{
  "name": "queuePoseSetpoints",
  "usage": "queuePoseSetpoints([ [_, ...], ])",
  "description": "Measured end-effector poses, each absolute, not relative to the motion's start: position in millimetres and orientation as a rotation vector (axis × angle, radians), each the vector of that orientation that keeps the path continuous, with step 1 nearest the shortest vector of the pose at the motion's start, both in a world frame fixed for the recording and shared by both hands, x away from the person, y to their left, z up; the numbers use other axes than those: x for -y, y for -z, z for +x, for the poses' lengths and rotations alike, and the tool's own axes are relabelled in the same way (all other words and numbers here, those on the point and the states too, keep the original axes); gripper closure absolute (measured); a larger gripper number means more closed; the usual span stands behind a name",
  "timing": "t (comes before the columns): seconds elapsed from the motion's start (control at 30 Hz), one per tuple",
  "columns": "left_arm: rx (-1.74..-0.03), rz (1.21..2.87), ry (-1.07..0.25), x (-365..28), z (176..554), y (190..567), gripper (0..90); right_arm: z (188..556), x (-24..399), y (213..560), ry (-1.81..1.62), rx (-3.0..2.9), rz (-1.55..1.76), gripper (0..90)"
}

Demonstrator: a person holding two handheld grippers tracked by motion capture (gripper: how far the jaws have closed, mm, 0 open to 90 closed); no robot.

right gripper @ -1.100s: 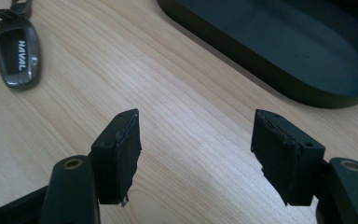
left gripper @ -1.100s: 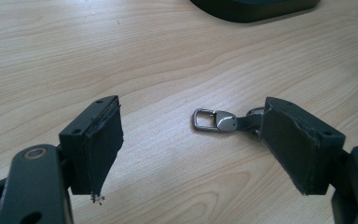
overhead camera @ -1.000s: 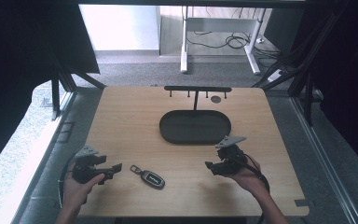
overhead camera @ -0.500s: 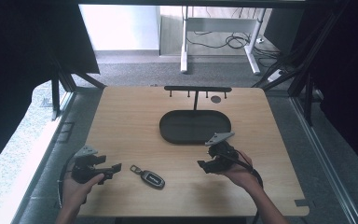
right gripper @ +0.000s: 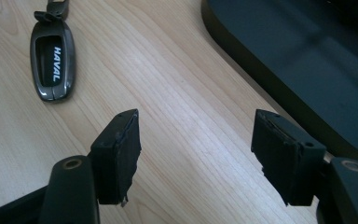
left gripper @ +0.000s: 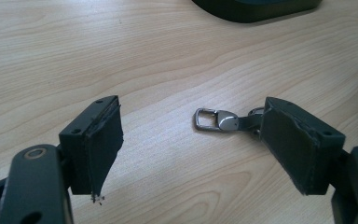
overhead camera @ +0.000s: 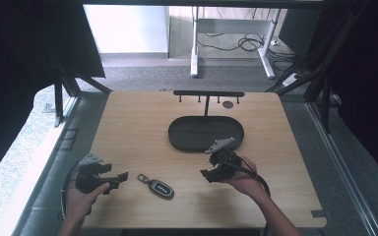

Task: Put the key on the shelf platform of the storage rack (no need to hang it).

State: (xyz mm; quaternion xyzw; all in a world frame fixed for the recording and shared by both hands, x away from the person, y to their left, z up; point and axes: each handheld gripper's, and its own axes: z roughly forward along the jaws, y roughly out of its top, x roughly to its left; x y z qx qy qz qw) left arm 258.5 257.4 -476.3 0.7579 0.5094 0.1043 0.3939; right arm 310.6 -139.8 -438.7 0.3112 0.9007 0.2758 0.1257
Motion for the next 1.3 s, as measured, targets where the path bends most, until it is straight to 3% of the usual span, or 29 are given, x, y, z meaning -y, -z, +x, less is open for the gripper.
queuePoseSetpoints([
  [1.3, -1.267, 1.941, -0.250, -253.4, 258.5, 476.9, 21.3, 302.4, 35.9, 472.1, -0.664, -2.877, 0.693, 31.4],
])
